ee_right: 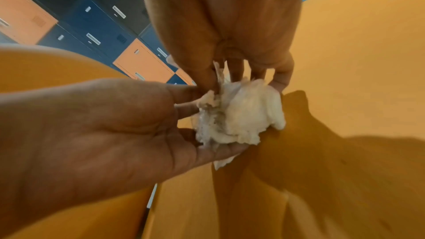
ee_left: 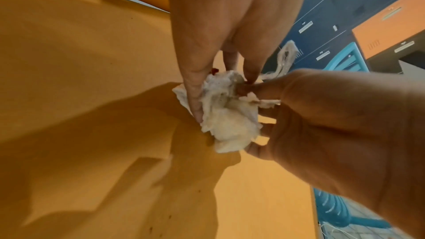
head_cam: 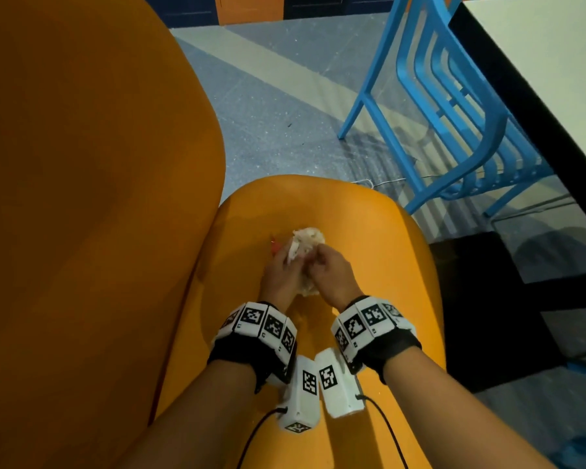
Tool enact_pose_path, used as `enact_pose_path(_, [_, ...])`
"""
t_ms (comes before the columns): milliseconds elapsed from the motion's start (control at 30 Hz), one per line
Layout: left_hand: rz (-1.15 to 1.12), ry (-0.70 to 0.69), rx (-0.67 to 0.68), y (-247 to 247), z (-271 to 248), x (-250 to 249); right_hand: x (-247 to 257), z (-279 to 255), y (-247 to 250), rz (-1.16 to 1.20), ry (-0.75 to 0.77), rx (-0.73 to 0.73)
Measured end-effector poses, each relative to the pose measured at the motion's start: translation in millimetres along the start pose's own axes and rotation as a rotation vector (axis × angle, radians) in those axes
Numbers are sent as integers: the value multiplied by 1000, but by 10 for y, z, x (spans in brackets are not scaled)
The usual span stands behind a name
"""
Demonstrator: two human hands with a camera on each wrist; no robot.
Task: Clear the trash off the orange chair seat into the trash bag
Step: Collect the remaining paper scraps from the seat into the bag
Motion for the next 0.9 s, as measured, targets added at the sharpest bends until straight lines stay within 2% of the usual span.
enact_pose_path(200, [23,93,114,-42,-276,368,-341,-491,-162,168,-95,28])
enact_pose_path(367, [72,117,168,-139,-876,667,-547,-1214,-179,346,-118,2])
enact_pose_path(600, [232,47,240,-294,-1467,905,-807,-2003,-188,336,-236,-50])
enact_pose_path(733, [304,-11,221,-370,-1463,889,-831,-2079,-192,278,-254,-137])
enact_pose_path(900, [192,-32,175,-250,-1226,719,-677,-1755,-145,265,-208,-202])
Point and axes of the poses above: each hand's wrist, its own z-axis towards the middle knuckle, its own y-axis out of the back of the hand, x = y × z, the point moved 5 cm from there along z, towards the middle knuckle, and after that the axes turned 3 degrees about x, right-handed, at the moved point
